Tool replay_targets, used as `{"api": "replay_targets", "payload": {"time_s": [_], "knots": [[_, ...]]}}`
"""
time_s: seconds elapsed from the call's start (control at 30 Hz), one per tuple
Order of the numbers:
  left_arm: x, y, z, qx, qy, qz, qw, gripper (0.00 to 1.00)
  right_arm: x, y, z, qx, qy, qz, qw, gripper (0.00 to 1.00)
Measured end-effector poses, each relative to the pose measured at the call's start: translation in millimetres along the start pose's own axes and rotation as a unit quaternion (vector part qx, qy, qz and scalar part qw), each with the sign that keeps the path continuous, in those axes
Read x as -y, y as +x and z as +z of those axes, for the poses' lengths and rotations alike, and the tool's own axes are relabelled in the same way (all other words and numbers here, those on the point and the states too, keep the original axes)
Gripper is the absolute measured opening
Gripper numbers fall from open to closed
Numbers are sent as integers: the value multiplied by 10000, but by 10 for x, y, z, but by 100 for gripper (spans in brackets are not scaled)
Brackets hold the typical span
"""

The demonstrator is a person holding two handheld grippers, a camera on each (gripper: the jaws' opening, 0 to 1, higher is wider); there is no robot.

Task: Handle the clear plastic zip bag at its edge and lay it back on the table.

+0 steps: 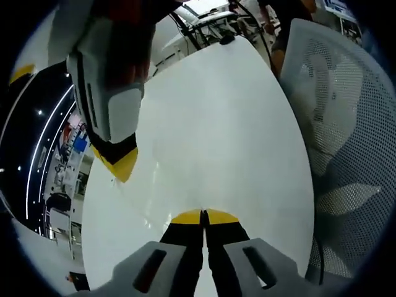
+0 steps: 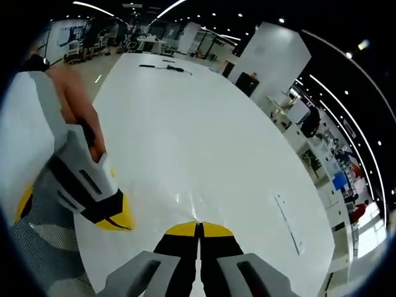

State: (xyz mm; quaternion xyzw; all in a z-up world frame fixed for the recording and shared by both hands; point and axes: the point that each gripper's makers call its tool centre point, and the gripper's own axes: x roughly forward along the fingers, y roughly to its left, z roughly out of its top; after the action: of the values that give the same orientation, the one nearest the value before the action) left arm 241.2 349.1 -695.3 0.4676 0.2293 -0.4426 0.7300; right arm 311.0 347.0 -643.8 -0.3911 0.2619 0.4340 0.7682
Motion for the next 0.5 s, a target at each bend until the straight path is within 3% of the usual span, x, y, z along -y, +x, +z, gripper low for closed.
{"api": "replay_targets", "payload": {"time_s": [0.23, 0.5], "knots": [[127, 55, 0, -77, 14, -121, 9999, 0, 27, -23, 25, 30, -52, -58, 10000, 0], [123, 73, -31, -162, -80, -125, 9998, 0, 46, -13, 16, 57, -32, -75, 10000, 0]]}}
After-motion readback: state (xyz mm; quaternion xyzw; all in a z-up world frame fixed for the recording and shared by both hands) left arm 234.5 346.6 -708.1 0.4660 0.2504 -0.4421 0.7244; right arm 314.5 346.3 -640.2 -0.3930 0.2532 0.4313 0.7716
